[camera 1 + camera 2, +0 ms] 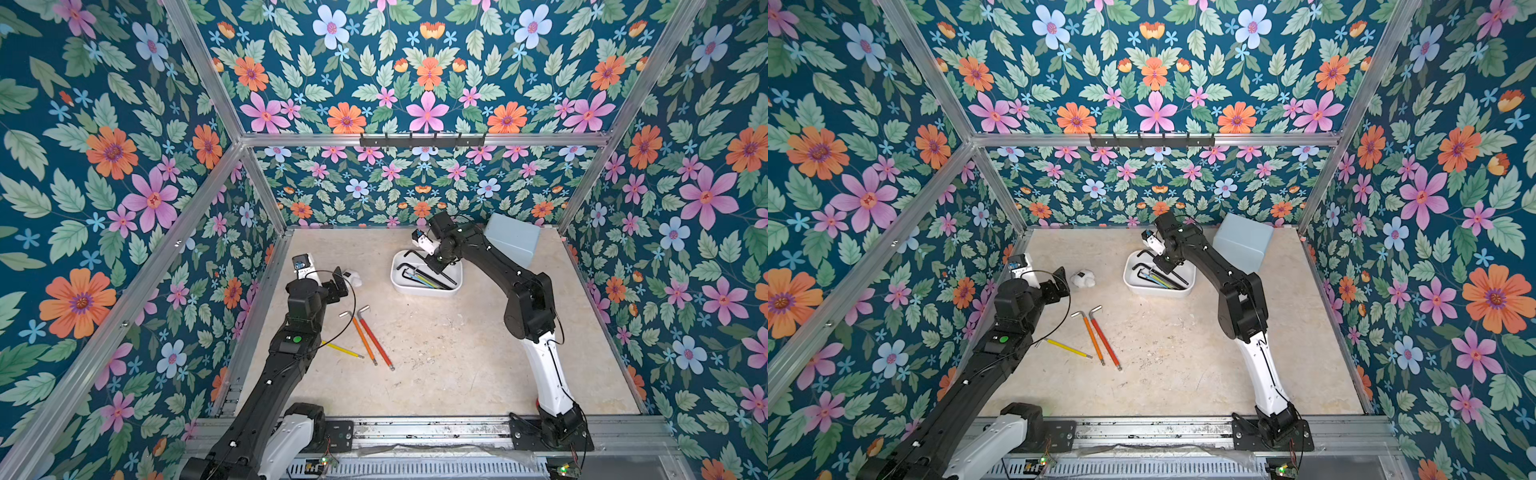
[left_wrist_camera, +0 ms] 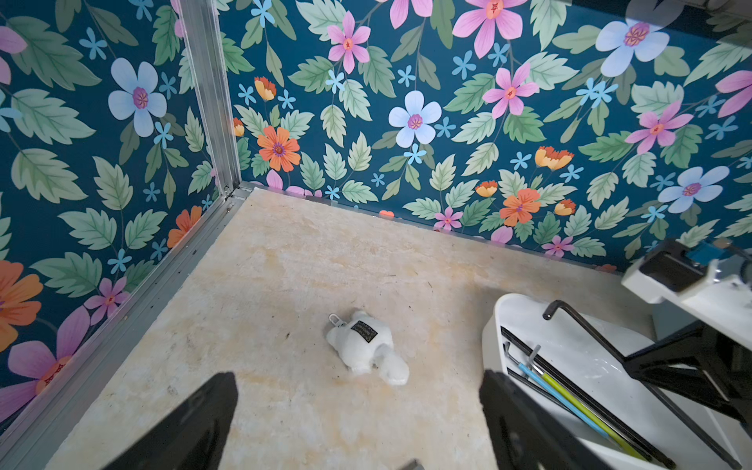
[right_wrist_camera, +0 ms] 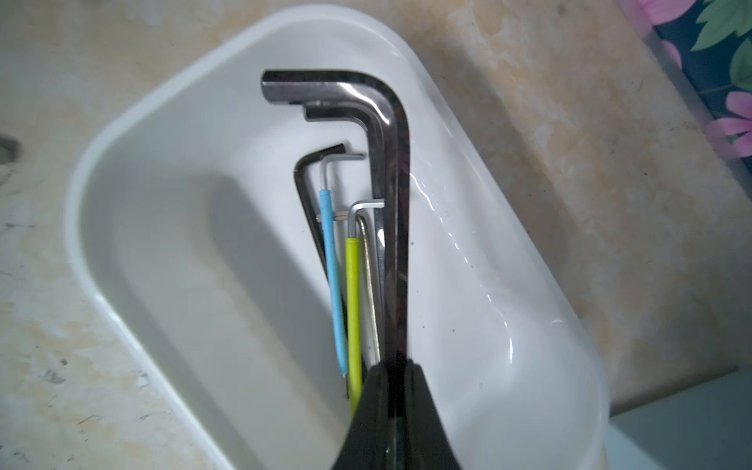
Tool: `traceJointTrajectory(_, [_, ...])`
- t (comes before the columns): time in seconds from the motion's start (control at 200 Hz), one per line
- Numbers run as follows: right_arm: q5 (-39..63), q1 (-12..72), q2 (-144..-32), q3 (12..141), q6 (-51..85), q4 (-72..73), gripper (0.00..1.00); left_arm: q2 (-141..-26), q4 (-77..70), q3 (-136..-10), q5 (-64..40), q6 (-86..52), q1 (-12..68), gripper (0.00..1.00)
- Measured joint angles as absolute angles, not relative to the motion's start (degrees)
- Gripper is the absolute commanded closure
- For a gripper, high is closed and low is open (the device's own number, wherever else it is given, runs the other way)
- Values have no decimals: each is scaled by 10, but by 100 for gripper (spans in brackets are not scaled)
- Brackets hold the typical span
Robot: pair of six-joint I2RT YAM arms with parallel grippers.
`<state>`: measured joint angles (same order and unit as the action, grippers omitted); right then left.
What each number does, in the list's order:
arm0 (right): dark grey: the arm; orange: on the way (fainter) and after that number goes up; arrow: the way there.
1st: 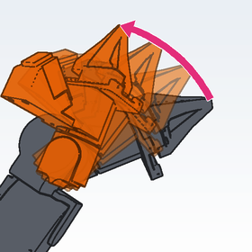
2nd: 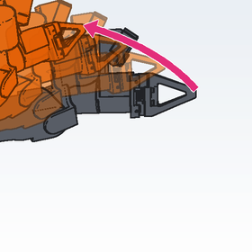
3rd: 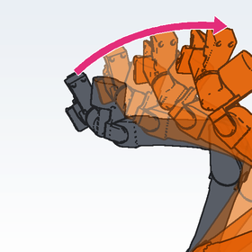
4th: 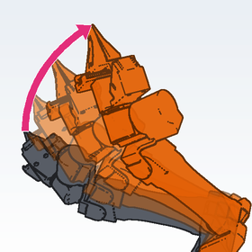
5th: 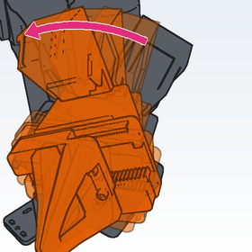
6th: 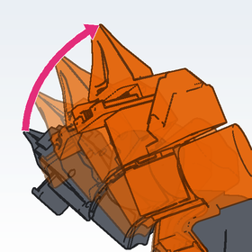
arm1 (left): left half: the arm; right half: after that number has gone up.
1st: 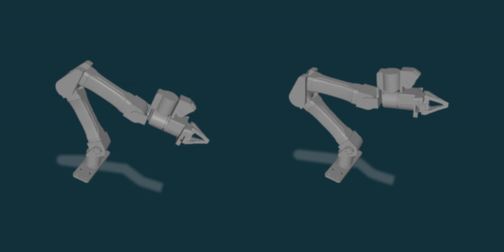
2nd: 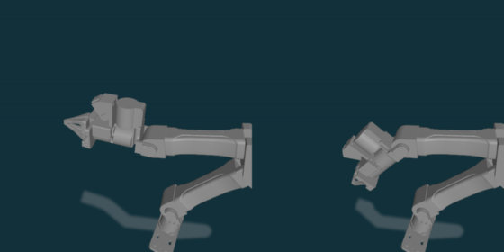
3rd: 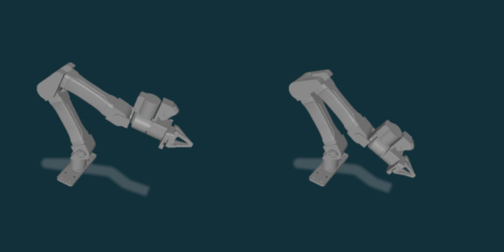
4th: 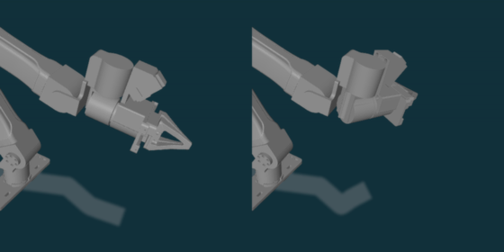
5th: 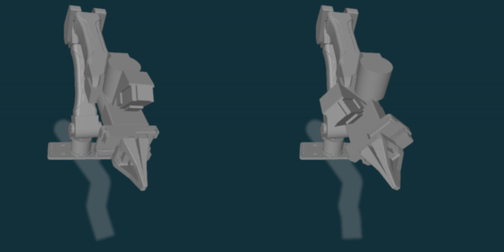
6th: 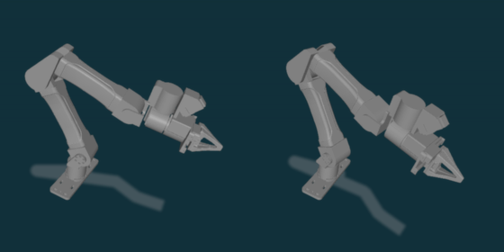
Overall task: Put the hex key on the desktop into the storage box
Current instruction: Place the Allen key in the storage box.
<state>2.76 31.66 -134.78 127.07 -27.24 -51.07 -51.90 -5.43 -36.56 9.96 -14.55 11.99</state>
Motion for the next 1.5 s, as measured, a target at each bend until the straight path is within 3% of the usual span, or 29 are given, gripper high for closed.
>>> traceJointTrajectory(0.45, [23, 316, -1398, 1267, -267, -507, 100, -522, -44, -366, 103, -144, 120, 1])
traceJointTrajectory(0.52, [15, 317, -1400, 1267, -265, -503, 93, -522, -44, -366, 103, -144, 120, 1])
traceJointTrajectory(0.61, [14, 317, -1400, 1265, -258, -501, 75, -522, -44, -366, 103, -144, 120, 1])
traceJointTrajectory(0.705, [10, 317, -1400, 1265, -255, -495, 63, -522, -44, -366, 103, -144, 120, 1])
traceJointTrajectory(0.805, [7, 318, -1396, 1263, -253, -493, 57, -522, -44, -366, 103, -144, 120, 0])
traceJointTrajectory(1.025, [-2, 326, -1341, 1248, -236, -476, 56, -522, -44, -366, 103, -144, 120, 0])
traceJointTrajectory(1.235, [-1, 376, -1210, 1094, -191, -397, 50, -522, -44, -367, 103, -144, 120, 1])
traceJointTrajectory(1.5, [13, 467, -1061, 861, -61, -259, 51, -518, -44, -367, 103, -144, 120, 1])
